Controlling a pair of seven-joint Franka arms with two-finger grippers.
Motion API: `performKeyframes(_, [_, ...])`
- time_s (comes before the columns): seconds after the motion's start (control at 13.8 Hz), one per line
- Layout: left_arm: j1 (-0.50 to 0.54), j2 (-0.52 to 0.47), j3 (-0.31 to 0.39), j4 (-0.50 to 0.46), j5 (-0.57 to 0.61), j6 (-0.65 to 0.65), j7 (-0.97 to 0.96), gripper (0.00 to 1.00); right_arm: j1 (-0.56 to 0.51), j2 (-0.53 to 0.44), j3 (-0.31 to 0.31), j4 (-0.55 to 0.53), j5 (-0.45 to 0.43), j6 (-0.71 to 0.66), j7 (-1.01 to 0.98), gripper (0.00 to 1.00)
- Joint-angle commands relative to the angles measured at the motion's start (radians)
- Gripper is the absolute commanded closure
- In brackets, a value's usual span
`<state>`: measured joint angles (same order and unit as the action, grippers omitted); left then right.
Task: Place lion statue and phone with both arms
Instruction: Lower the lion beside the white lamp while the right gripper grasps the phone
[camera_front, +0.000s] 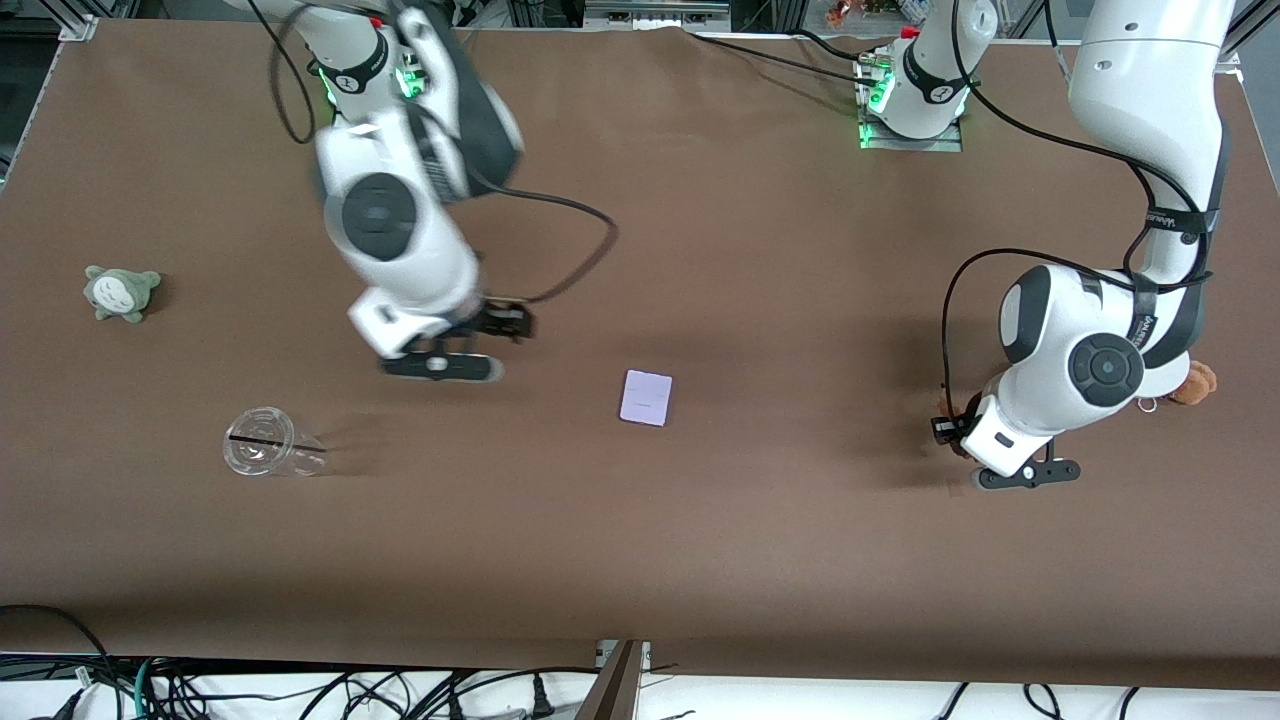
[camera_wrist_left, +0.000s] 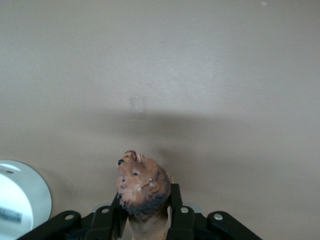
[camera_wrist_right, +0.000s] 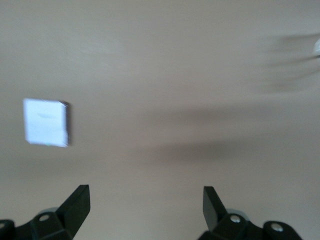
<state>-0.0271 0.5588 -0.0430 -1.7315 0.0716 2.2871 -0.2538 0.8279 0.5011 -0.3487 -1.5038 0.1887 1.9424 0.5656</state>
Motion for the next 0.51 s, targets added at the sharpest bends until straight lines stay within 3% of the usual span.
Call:
performKeyframes(0.0, [0.068,-0.091,-0.015,-0.213,0.022,0.159,0.031,1.0,0.063,0.172,0.005,0.091,0.047,0.125,0.179,0.0])
performKeyframes(0.22, [0.09,-0.108,-0.015,-0.25,0.022,0.163,0.038,1.0,0.062,0.325,0.046,0.192,0.078,0.266,0.243,0.0])
performKeyframes(0.43, [0.09,-0.129,-0.011,-0.295,0.022,0.166,0.028,1.0,0.043,0.431,0.047,0.311,0.106,0.289,0.367,0.0])
